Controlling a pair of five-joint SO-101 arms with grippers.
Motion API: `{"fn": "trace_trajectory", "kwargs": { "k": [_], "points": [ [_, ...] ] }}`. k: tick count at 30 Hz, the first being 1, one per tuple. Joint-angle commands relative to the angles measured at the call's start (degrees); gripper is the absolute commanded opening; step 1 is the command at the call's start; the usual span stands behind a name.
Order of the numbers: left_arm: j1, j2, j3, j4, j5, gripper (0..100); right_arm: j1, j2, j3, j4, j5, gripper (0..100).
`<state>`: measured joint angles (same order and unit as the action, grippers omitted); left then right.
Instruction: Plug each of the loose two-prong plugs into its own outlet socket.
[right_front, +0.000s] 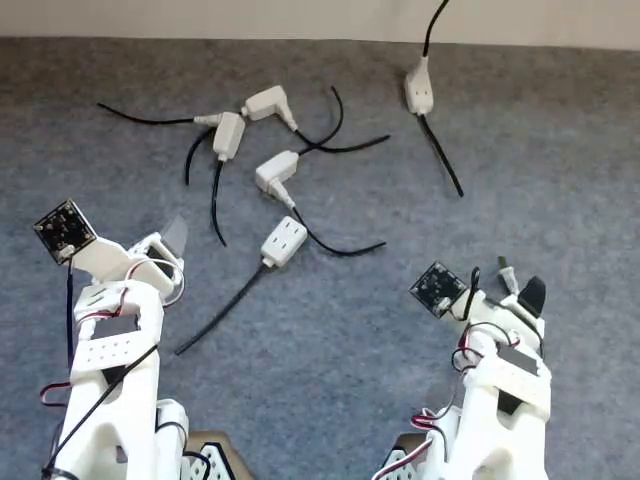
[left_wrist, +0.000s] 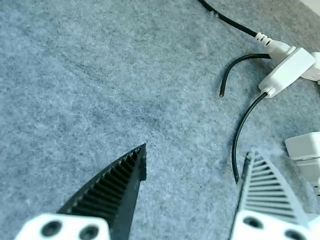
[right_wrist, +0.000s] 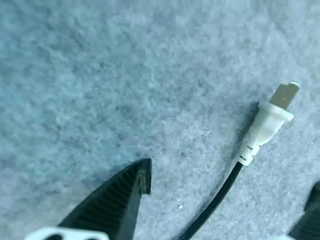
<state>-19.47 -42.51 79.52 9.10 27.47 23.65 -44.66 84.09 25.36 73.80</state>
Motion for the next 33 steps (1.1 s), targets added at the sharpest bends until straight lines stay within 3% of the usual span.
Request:
{"fn": "trace_trajectory", "kwargs": {
  "k": [1, 5, 8, 13, 19, 24, 30, 33],
  "points": [
    [0.84, -1.36, -1.8, -1.23, 0.18, 30, -1.98, 1.01, -5.32, -2.42, -9.23, 34.5],
    [1.71, -1.36, -1.8, -1.23, 0.18, 30, -1.89, 12.18, -18.24, 2.77, -18.2, 31.3],
    [1.98, -1.36, -1.8, -1.23, 0.18, 30, -1.36, 24.22, -30.02, 9.36, -21.1, 31.3],
    [1.98, -1.36, -1.8, -1.23, 0.18, 30, 0.22, 39.87, -44.26, 12.0, -22.15, 31.2],
    [1.98, -1.36, -1.8, -1.23, 0.18, 30, -0.31, 44.35, -45.85, 12.62, -21.63, 30.2],
    [1.98, -1.36, -1.8, -1.23, 0.18, 30, -1.71, 44.62, -45.93, 12.53, -21.19, 16.3],
    [1.98, -1.36, -1.8, -1.23, 0.18, 30, -3.82, 44.62, -45.85, 12.53, -21.63, 15.4],
    [1.98, -1.27, -1.71, -1.23, 0.18, 30, -3.91, 44.53, -45.93, 9.63, -21.71, 9.6]
  ]
}}
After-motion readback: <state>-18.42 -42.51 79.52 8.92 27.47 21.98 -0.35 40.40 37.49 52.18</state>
